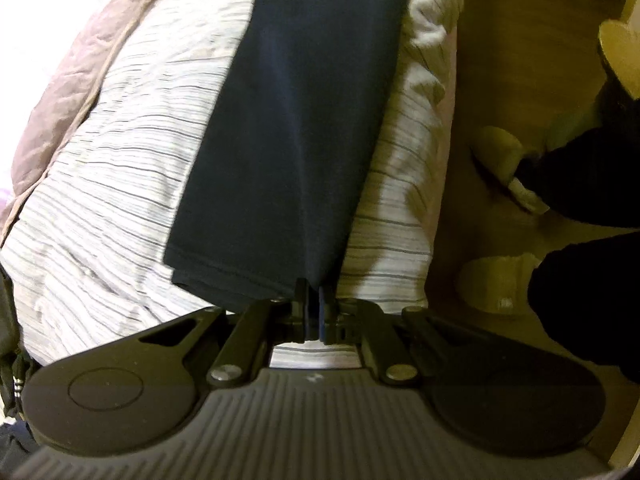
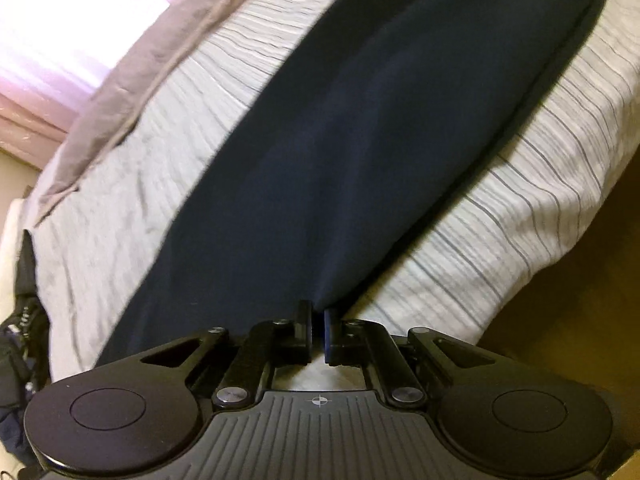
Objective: Fold clothes
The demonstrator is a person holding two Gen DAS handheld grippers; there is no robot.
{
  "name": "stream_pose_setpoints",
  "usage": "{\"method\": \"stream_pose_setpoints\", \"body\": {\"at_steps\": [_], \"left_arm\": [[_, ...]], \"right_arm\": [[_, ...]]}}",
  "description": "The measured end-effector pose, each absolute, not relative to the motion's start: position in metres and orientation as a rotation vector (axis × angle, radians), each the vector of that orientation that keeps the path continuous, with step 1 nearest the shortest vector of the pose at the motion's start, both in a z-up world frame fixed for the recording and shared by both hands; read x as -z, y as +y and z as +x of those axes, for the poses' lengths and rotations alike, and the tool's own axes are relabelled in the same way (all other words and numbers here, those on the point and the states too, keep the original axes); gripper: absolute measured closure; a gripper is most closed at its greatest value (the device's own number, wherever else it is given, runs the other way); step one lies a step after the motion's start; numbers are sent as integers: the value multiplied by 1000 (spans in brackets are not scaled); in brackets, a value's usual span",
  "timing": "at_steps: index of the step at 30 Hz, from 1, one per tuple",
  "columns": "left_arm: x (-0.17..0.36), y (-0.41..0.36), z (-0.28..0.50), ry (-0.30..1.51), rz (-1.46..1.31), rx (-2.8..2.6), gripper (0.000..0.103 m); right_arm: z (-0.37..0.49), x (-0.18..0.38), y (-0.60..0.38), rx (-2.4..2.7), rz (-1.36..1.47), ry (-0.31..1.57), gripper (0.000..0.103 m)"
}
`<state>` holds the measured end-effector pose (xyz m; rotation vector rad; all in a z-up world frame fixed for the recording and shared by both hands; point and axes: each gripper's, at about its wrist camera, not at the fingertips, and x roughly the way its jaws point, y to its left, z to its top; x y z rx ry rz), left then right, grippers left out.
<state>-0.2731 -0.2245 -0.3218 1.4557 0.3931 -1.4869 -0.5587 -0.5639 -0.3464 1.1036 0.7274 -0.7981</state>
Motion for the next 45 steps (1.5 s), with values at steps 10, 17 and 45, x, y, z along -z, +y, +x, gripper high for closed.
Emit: {"method": "stream_pose_setpoints", "body": {"at_steps": [10, 17, 45], "left_arm": [[288, -221, -258, 489, 1436, 1416, 91], [248, -278, -271, 406, 1378, 1413, 91], [317, -678, -561, 430, 1354, 1844, 87]], "right_arm": [[-602, 309, -568, 950, 1025, 707, 54], [-638, 286, -651, 1009, 919, 650, 54], [-774, 309, -917, 840, 678, 745, 54]]}}
